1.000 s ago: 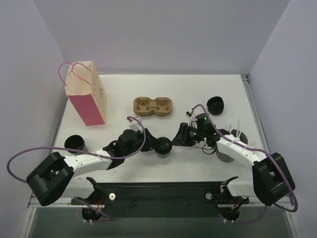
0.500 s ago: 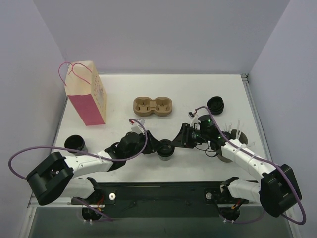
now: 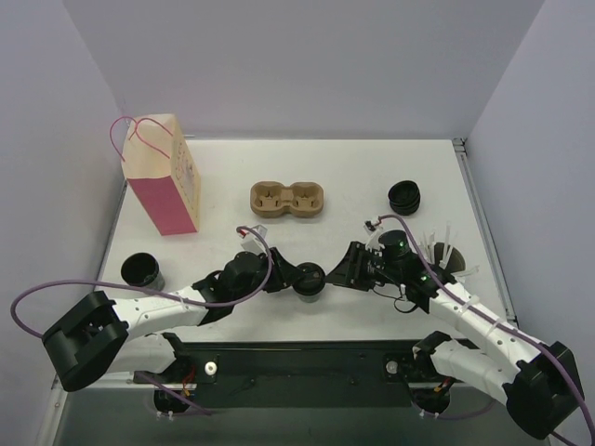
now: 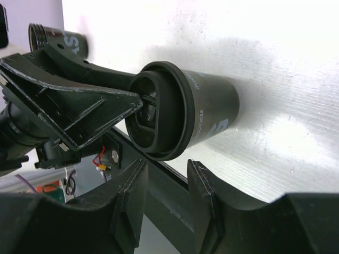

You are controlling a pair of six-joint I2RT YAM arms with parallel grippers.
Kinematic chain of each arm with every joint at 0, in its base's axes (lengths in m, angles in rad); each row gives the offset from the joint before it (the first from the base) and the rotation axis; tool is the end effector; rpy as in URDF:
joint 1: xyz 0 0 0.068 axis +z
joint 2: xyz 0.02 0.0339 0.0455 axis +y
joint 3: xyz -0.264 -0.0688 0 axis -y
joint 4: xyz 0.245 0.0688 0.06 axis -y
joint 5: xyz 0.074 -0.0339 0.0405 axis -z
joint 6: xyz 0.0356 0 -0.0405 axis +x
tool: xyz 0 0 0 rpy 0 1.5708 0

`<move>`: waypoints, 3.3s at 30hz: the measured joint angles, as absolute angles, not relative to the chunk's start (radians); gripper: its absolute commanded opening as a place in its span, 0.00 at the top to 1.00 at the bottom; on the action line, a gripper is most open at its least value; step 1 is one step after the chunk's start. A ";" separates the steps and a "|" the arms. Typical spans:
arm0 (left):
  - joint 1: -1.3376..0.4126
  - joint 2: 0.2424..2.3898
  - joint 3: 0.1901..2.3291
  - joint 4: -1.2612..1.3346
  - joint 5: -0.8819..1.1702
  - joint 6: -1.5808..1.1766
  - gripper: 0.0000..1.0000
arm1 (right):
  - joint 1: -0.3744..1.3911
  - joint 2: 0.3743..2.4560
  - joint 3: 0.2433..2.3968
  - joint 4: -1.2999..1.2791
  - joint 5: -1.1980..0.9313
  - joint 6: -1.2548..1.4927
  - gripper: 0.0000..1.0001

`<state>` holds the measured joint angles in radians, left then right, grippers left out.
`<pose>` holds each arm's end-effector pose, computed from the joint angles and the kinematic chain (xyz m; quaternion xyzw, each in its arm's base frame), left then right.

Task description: Pack the takeout coffee

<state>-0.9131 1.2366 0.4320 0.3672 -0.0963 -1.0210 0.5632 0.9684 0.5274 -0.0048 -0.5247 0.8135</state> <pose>0.1529 -0.1923 0.1816 -0.0712 0.8401 -0.4184 0.3379 0.1699 0.1283 0.2355 -0.0353 0.8279 0.4966 0.2584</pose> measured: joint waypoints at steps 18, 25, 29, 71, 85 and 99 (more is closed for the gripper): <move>-0.936 1.228 0.434 0.347 -0.140 -1.045 0.56 | 0.639 1.014 0.459 0.114 -0.481 0.947 0.66; -0.943 1.231 0.436 0.344 -0.168 -1.059 0.56 | 0.657 1.029 0.452 0.160 -0.474 0.977 0.70; -0.950 1.230 0.436 0.340 -0.187 -1.067 0.56 | 0.661 1.028 0.443 0.176 -0.464 0.988 0.72; -1.012 1.212 0.435 0.288 -0.376 -1.171 0.57 | 0.602 1.148 0.585 0.056 -0.425 0.770 0.51; -1.029 1.218 0.476 0.219 -0.357 -1.176 0.57 | 0.685 1.093 0.554 0.093 -0.291 0.948 0.34; -1.047 1.220 0.479 0.205 -0.397 -1.200 0.55 | 0.760 1.151 0.521 0.192 -0.217 1.019 0.63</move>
<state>-1.0466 1.2201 0.4786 0.2054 -0.3969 -1.2003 0.7601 1.1507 0.5209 0.1921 -0.2169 1.0195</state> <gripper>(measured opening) 0.457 0.434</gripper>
